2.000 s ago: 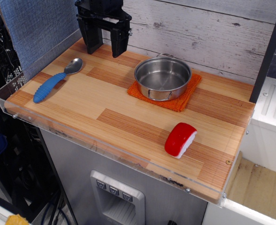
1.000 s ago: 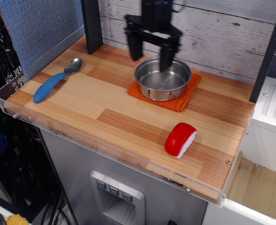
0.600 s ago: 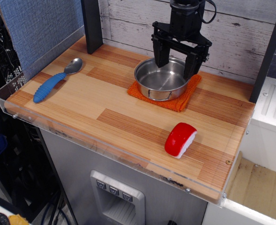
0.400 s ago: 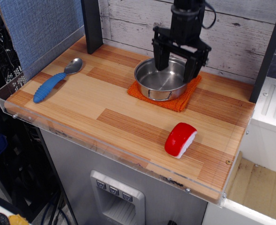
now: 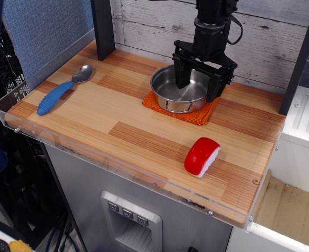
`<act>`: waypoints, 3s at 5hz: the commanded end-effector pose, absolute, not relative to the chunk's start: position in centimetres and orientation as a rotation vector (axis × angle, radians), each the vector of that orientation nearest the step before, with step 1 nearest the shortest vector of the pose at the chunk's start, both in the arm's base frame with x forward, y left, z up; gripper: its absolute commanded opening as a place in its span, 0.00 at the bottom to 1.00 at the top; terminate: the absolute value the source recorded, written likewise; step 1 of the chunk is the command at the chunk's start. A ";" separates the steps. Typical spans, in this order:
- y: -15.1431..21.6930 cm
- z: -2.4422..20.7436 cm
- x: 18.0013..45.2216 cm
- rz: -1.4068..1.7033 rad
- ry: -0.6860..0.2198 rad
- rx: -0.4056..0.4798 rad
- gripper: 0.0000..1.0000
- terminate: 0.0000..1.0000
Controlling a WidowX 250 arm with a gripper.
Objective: Remove pan from cloth and keep it next to blue spoon handle
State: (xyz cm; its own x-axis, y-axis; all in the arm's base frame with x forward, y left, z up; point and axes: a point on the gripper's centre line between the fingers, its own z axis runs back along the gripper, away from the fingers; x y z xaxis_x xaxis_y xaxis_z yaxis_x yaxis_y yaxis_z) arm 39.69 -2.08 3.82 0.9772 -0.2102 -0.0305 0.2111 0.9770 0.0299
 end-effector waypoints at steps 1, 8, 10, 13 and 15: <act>-2.9 5.4 40.2 -0.233 -0.043 0.037 0.00 0.00; 6.4 13.3 34.9 -0.157 -0.192 -0.030 0.00 0.00; 9.1 10.4 31.1 -0.147 -0.117 -0.003 0.00 0.00; 9.1 7.1 30.0 -0.181 -0.026 0.066 0.00 0.00; 8.2 4.1 30.1 -0.198 0.065 0.078 0.00 0.00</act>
State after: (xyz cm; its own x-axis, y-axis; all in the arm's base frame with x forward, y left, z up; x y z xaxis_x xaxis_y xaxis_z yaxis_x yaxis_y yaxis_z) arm 30.04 8.10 2.98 0.9763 -0.1912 -0.1016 0.1975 0.9787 0.0561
